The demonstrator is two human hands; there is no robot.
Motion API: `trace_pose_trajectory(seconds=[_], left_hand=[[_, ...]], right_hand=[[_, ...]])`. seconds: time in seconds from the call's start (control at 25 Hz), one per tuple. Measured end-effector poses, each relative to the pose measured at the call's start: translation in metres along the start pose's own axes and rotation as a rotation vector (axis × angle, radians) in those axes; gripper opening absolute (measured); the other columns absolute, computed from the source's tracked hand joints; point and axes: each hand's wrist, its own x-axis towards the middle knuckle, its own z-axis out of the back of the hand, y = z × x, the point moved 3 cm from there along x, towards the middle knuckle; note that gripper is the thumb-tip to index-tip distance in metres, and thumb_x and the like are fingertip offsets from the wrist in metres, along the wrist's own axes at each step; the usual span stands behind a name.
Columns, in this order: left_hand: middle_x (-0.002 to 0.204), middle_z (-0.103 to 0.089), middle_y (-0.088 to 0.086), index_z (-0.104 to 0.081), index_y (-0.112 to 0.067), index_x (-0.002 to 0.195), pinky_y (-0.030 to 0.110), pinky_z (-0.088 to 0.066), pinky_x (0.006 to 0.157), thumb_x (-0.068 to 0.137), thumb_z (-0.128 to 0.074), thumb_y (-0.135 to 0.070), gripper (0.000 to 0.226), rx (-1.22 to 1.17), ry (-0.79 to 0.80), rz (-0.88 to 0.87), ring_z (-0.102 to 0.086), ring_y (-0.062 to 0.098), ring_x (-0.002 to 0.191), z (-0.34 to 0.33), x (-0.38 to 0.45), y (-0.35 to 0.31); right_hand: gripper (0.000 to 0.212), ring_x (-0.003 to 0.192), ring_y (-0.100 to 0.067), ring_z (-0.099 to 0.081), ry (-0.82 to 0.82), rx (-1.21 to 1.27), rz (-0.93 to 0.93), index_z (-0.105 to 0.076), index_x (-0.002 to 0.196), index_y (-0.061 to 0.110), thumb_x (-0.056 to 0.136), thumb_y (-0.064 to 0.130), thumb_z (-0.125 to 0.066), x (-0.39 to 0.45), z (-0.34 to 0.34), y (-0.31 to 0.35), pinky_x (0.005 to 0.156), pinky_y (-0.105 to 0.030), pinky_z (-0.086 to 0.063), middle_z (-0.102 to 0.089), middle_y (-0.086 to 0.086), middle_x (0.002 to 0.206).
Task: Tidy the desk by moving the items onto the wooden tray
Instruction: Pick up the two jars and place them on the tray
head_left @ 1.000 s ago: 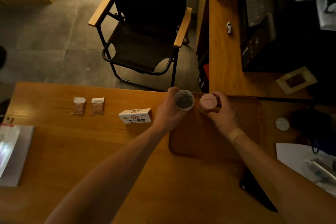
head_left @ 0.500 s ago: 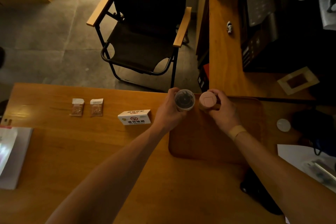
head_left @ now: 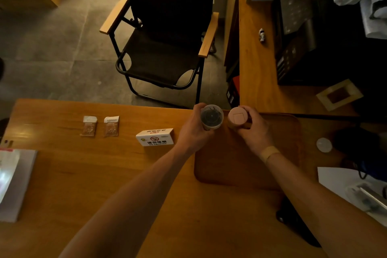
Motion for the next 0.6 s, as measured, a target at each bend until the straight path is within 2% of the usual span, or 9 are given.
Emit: trace_pose_trajectory(seconds=[0.08, 0.2, 0.28, 0.4, 0.6], left_hand=[[0.136, -0.051, -0.005, -0.026, -0.040, 0.138, 0.033, -0.044, 0.100, 0.074, -0.078, -0.018, 0.085, 0.000, -0.022, -0.009, -0.044, 0.005, 0.124, -0.001, -0.001, 0.000], [0.147, -0.042, -0.002, -0.017, -0.042, 0.145, 0.037, -0.038, 0.105, 0.073, -0.079, -0.016, 0.098, -0.008, -0.052, 0.029, -0.038, 0.014, 0.135, -0.003, -0.006, 0.003], [0.150, -0.037, -0.002, -0.016, -0.042, 0.147, 0.040, -0.033, 0.108, 0.074, -0.079, -0.016, 0.100, -0.034, -0.078, 0.091, -0.033, 0.016, 0.139, -0.006, -0.015, 0.006], [0.151, -0.035, -0.003, -0.018, -0.036, 0.149, 0.040, -0.032, 0.109, 0.079, -0.076, -0.021, 0.092, -0.035, -0.101, 0.169, -0.032, 0.017, 0.140, -0.011, -0.038, 0.010], [0.147, -0.038, 0.000, -0.032, -0.027, 0.146, 0.044, -0.045, 0.106, 0.089, -0.065, -0.035, 0.066, 0.048, 0.000, 0.283, -0.043, 0.020, 0.133, -0.010, -0.082, 0.018]], right_hand=[[0.067, 0.132, -0.028, -0.047, -0.007, 0.002, -0.027, -0.046, 0.140, 0.017, 0.080, 0.006, -0.075, -0.002, 0.000, -0.001, 0.107, -0.048, -0.045, -0.051, -0.010, 0.142], [0.074, 0.138, -0.029, -0.039, -0.024, -0.031, -0.073, -0.039, 0.145, 0.018, 0.081, 0.007, -0.073, -0.010, -0.002, -0.006, 0.113, -0.047, -0.037, -0.044, -0.010, 0.147], [0.071, 0.138, -0.030, -0.037, -0.029, -0.074, -0.118, -0.038, 0.146, 0.017, 0.083, 0.012, -0.072, -0.020, -0.006, -0.010, 0.112, -0.046, -0.035, -0.041, -0.010, 0.149], [0.057, 0.136, -0.030, -0.040, -0.009, -0.205, -0.208, -0.042, 0.141, 0.014, 0.089, 0.022, -0.065, -0.043, -0.016, -0.019, 0.110, -0.045, -0.038, -0.037, -0.009, 0.150], [0.045, 0.135, -0.028, -0.038, 0.116, -0.522, -0.199, -0.045, 0.139, 0.020, 0.097, 0.036, -0.050, -0.086, -0.032, -0.020, 0.110, -0.043, -0.039, -0.042, -0.006, 0.146]])
